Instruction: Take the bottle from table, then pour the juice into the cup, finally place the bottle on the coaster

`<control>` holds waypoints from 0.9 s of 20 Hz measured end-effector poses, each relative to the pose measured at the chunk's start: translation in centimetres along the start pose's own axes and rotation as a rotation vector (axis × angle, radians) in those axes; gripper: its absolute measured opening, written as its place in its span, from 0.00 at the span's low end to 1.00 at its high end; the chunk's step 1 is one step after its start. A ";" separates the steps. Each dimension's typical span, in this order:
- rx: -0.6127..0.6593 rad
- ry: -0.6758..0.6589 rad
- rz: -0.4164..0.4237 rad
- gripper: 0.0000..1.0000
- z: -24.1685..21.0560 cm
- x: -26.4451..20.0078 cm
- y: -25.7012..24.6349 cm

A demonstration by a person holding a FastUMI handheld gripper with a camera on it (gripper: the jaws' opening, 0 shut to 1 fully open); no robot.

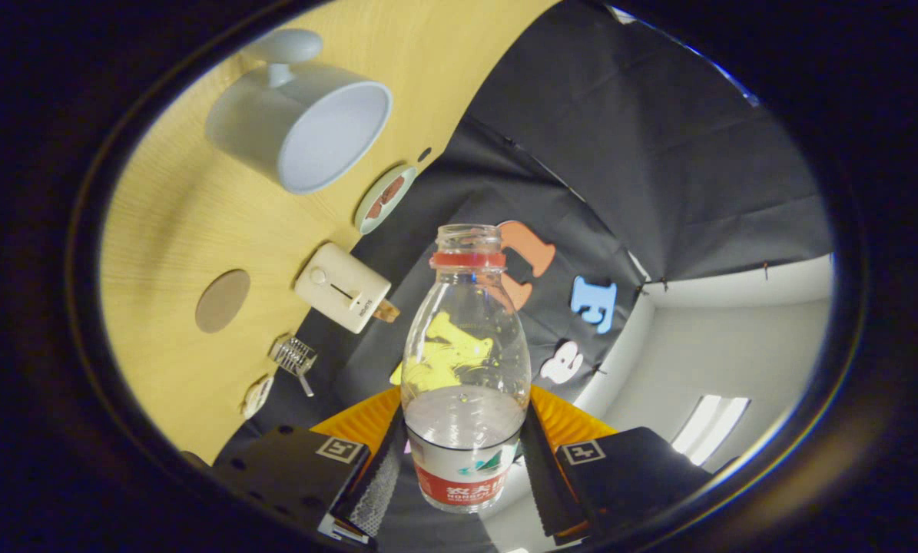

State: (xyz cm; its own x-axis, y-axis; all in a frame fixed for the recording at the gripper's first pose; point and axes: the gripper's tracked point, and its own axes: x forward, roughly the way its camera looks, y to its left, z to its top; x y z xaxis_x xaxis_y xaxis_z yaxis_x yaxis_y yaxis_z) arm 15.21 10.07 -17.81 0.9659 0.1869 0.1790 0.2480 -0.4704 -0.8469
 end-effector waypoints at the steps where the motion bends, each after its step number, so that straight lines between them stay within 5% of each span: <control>1: 0.048 0.017 0.015 0.79 -0.6 -0.1 0.2; 4: 0.180 0.070 0.037 0.79 -2.2 -0.6 -0.2; 9: 0.607 0.183 0.158 0.79 -4.3 -1.1 1.2; 18: 1.200 0.326 0.215 0.79 -6.1 -1.0 -1.0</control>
State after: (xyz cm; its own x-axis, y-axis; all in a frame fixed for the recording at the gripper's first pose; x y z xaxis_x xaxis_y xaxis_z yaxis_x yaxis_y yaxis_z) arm 14.46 5.07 -14.05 0.9941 -0.0976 -0.0480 0.0264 0.6446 -0.7641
